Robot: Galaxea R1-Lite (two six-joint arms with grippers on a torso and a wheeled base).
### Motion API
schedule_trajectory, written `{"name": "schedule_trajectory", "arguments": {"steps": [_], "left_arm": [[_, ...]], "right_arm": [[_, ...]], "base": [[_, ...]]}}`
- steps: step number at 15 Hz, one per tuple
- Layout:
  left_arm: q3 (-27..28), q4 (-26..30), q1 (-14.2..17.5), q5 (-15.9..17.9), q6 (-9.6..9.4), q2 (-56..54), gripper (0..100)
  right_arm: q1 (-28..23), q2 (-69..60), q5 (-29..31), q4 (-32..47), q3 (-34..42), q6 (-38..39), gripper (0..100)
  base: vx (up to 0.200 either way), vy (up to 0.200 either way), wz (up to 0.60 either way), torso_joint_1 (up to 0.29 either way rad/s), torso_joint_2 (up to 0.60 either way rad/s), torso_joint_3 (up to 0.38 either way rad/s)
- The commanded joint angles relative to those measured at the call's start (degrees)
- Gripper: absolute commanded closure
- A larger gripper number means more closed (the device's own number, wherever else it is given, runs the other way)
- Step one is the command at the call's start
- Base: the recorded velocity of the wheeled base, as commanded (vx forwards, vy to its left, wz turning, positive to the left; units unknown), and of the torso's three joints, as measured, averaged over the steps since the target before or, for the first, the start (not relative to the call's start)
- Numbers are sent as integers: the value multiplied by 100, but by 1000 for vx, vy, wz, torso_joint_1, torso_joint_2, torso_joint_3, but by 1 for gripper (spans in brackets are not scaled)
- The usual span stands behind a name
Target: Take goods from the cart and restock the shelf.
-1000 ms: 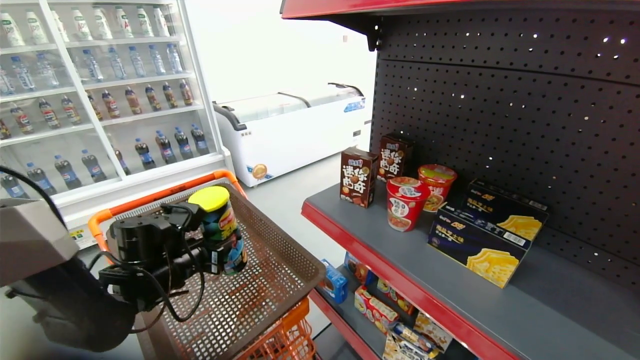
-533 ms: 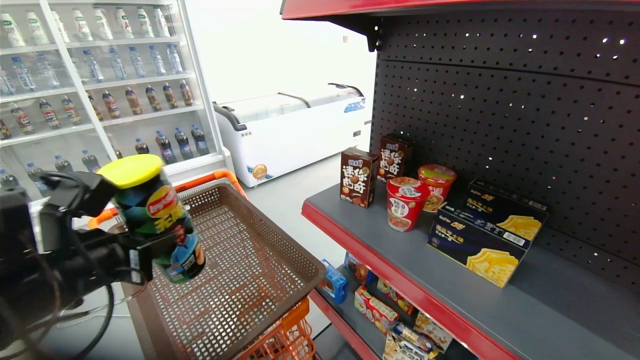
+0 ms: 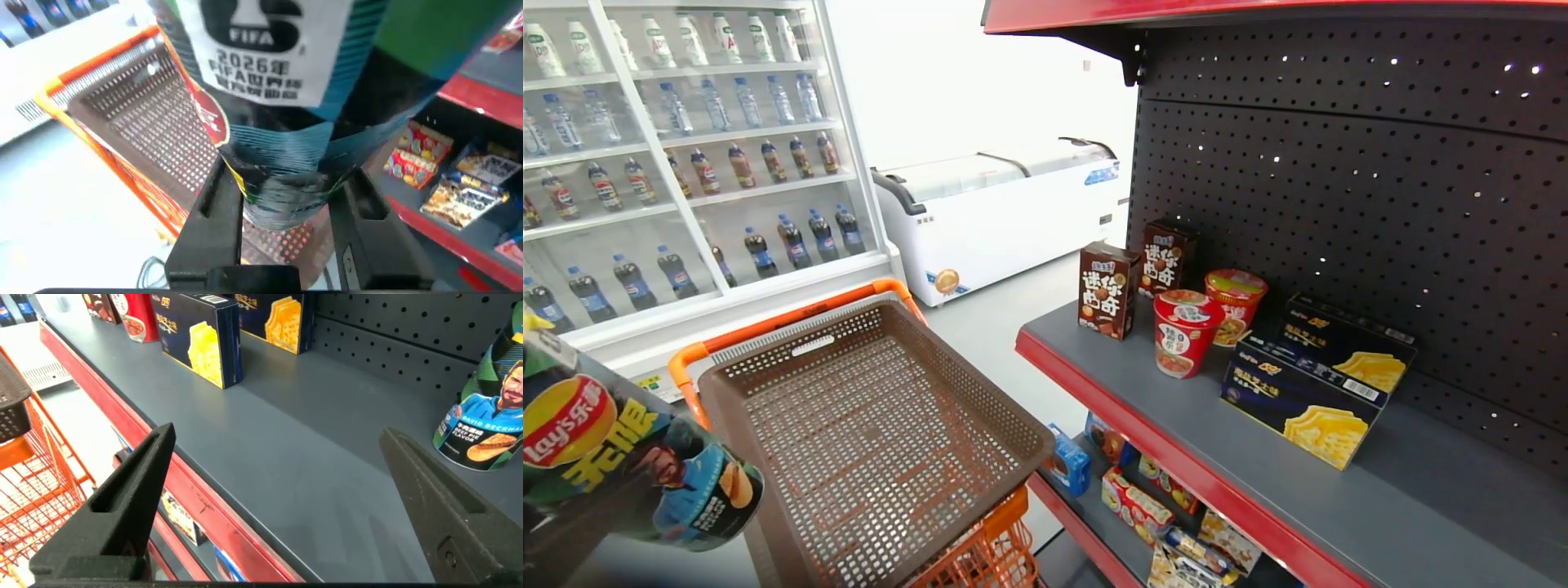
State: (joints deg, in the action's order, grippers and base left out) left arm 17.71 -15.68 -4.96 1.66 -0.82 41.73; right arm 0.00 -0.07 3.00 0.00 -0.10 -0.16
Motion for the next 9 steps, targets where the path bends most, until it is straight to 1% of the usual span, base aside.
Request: {"name": "schedule_trajectory", "arguments": {"steps": [1,3,6,7,9], "left_arm": [[-31,-6,13,-95,-6,-481,100],[-49,100,13,-148,-6,-648,100],[48,1155,13,-210,-15,-1211,100],[48,1427,13,-210,-15,-1404,100],[48,1585,13,-210,-15,-1580,100]], "right_arm": [[0,7,-1,0,1,-2,0],[0,7,-1,0,1,-2,0],[0,7,-1,0,1,-2,0],[0,7,-1,0,1,-2,0],[0,7,-1,0,1,-2,0]], "base": [[0,0,0,0,0,0],[0,0,0,0,0,0],[0,0,0,0,0,0],[0,0,-600,2,2,2],[0,0,-600,5,0,0]]}}
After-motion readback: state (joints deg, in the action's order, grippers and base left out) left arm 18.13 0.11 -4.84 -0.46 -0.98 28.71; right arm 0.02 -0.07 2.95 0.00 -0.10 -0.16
